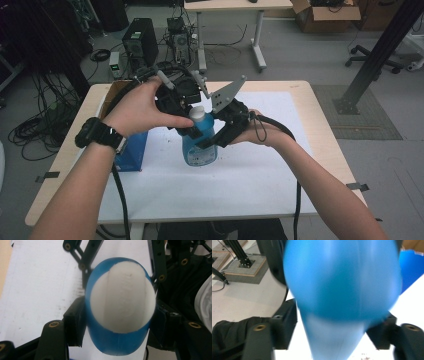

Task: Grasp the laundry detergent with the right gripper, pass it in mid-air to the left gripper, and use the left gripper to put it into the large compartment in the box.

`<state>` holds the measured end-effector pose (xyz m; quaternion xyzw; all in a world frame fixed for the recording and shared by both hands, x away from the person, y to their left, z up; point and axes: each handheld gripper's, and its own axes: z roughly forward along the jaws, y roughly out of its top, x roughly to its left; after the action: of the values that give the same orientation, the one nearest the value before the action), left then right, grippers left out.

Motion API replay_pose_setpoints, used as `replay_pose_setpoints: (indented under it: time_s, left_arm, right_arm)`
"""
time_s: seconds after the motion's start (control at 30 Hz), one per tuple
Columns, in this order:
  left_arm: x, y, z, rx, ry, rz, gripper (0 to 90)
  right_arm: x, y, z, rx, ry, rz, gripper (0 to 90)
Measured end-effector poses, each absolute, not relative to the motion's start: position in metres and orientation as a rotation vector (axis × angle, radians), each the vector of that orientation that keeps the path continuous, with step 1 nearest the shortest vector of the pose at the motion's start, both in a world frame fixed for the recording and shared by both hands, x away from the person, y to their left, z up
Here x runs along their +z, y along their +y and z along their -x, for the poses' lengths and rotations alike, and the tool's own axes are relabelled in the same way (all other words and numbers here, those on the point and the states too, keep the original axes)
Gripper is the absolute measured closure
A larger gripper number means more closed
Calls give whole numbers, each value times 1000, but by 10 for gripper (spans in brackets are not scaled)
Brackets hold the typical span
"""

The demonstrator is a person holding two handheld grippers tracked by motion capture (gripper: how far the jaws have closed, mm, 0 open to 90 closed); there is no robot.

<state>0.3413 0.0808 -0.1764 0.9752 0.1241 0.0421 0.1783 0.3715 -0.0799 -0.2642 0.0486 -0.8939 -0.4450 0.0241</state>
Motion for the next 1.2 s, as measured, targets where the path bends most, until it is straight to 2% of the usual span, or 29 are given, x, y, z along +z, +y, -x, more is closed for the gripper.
replay_pose_setpoints:
  time_s: [0.07,0.27,0.37,0.63,0.67,0.7,0.73,0.77,0.97,1.2]
  left_arm:
    - [-173,82,-342,127,382,-2760,379]
    - [-159,88,-347,168,509,-2785,379]
    - [-149,95,-350,210,596,-2783,380]
    - [-118,124,-362,314,950,-2696,380]
    - [-113,132,-365,318,1080,-2645,380]
    - [-113,132,-365,318,1080,-2645,380]
    - [-107,143,-369,325,1245,-2560,380]
    - [-107,143,-369,325,1245,-2560,380]
    - [-96,170,-376,362,1530,-2423,380]
    - [-88,202,-380,391,1715,-2281,380]
  right_arm:
    - [-268,-87,-374,-1369,-2791,-93,198]
    - [-273,-104,-379,-1304,-2880,-31,102]
    - [-280,-124,-383,-1164,-3012,-3,67]
    - [-292,-166,-389,-893,-3143,64,69]
    - [-295,-179,-391,-854,-3172,101,73]
    - [-295,-179,-391,-854,-3172,101,73]
    - [-297,-191,-393,-814,-3203,130,80]
    - [-298,-197,-394,-794,-3217,154,81]
    - [-297,-226,-398,-789,-3232,263,81]
    - [-299,-257,-401,-737,-3244,343,86]
